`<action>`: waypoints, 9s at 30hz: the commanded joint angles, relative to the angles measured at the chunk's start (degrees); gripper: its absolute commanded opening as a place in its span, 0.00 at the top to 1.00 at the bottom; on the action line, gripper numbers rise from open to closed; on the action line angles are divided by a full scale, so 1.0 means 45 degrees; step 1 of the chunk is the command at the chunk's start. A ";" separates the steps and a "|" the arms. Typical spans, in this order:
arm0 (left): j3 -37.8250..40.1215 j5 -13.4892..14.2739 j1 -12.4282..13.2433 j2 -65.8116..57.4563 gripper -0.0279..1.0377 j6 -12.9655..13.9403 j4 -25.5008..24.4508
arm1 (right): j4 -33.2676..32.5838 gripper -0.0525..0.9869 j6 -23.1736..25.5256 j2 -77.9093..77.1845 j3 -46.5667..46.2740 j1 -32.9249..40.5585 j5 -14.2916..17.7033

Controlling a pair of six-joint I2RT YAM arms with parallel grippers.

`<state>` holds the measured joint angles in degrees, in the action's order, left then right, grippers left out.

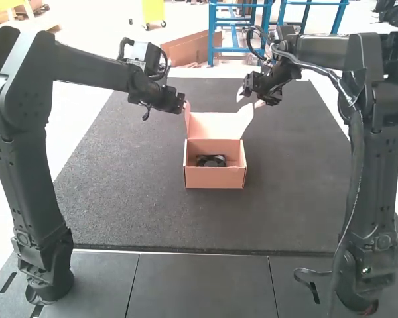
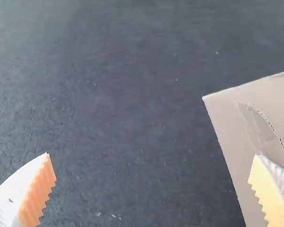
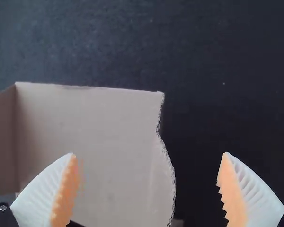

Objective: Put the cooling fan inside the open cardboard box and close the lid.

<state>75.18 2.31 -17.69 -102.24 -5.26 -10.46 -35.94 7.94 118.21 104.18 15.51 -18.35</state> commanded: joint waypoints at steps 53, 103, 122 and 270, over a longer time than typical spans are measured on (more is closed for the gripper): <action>0.1009 -0.0278 -0.0033 0.0707 0.07 -0.0023 -0.1172 | -0.3223 0.96 -0.0476 0.0000 0.1263 0.0128 -0.0102; -0.0788 -0.2368 -0.0678 0.2563 0.07 -0.0512 -0.2461 | -0.3145 0.96 -0.0398 -0.3262 -0.2292 0.1241 -0.0200; -0.1960 -0.2348 -0.0795 0.3383 0.07 -0.0609 -0.2324 | -0.2852 0.96 -0.0223 -0.4043 -0.3835 0.1495 -0.1137; -0.4440 0.0425 -0.2982 0.2250 0.07 0.0758 0.0644 | 0.0546 0.08 -0.1922 -0.7617 -0.6882 -0.1317 0.2749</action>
<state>53.89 0.23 -30.94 -94.06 -3.55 -7.44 -33.47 -0.05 83.96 72.05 10.37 -6.61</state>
